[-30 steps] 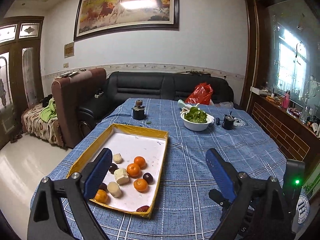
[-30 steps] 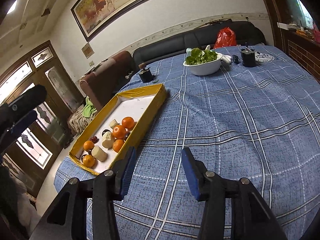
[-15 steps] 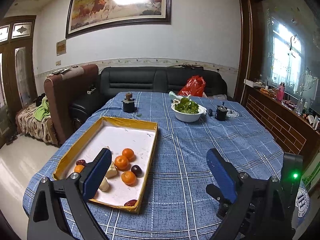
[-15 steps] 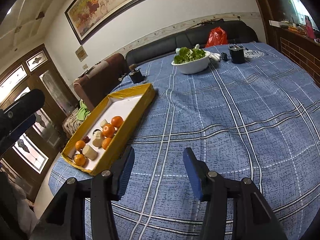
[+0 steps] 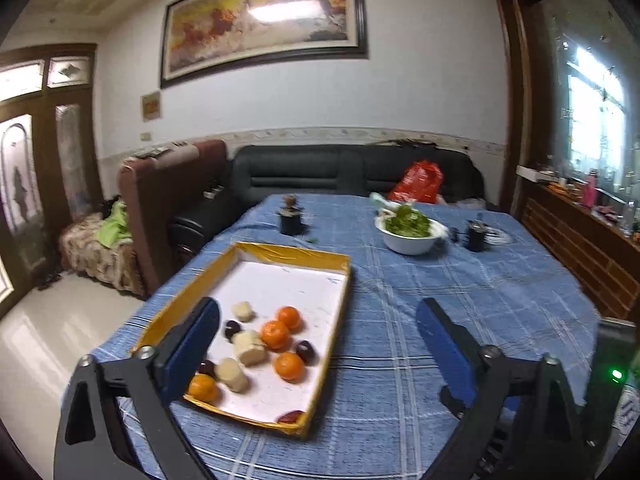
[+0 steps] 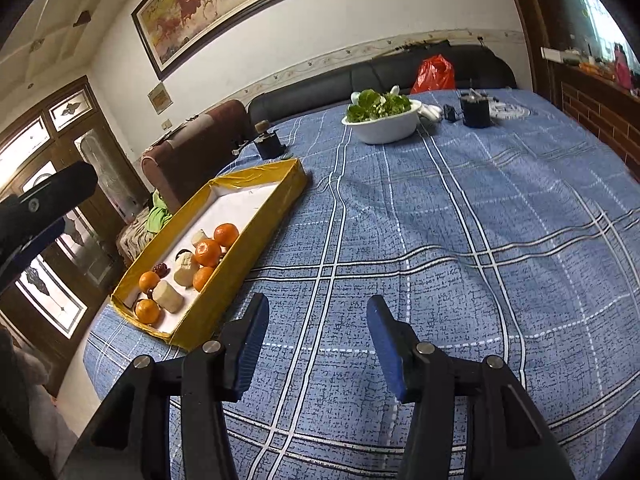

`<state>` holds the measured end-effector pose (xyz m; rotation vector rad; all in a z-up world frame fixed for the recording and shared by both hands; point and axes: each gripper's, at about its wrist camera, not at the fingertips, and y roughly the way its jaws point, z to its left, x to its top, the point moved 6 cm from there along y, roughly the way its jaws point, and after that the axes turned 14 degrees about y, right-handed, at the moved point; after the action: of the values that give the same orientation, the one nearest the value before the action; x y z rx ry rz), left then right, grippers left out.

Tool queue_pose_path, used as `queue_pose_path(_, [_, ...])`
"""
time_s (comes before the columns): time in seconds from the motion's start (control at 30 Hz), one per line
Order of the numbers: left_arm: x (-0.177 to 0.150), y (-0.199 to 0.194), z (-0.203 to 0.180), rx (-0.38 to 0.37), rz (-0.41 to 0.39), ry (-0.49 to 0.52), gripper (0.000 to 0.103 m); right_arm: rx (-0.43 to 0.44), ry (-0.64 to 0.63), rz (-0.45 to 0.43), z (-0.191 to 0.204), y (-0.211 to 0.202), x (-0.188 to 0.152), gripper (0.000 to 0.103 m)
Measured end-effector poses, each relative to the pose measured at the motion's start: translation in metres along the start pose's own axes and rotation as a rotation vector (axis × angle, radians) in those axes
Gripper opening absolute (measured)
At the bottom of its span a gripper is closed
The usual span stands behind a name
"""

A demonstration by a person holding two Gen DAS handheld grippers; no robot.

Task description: Organize fruits

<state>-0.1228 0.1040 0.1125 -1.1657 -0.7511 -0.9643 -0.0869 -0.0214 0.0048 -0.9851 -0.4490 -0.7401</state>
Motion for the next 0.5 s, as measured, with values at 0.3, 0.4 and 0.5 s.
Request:
queue_pose_path(0.3, [-0.024, 0.027, -0.003, 0.051, 0.103, 0.049, 0.103, -0.051, -0.169, -0.028, 0.026, 0.006, -0.017, 0.067])
queue_pose_path(0.4, [-0.027, 0.03, -0.001, 0.051, 0.11, 0.047, 0.103, -0.075, -0.188, -0.049, 0.026, 0.006, -0.015, 0.074])
queue_pose_path(0.5, [-0.027, 0.03, 0.005, 0.064, 0.101, 0.032, 0.103, -0.09, -0.19, -0.041, 0.024, 0.01, -0.015, 0.075])
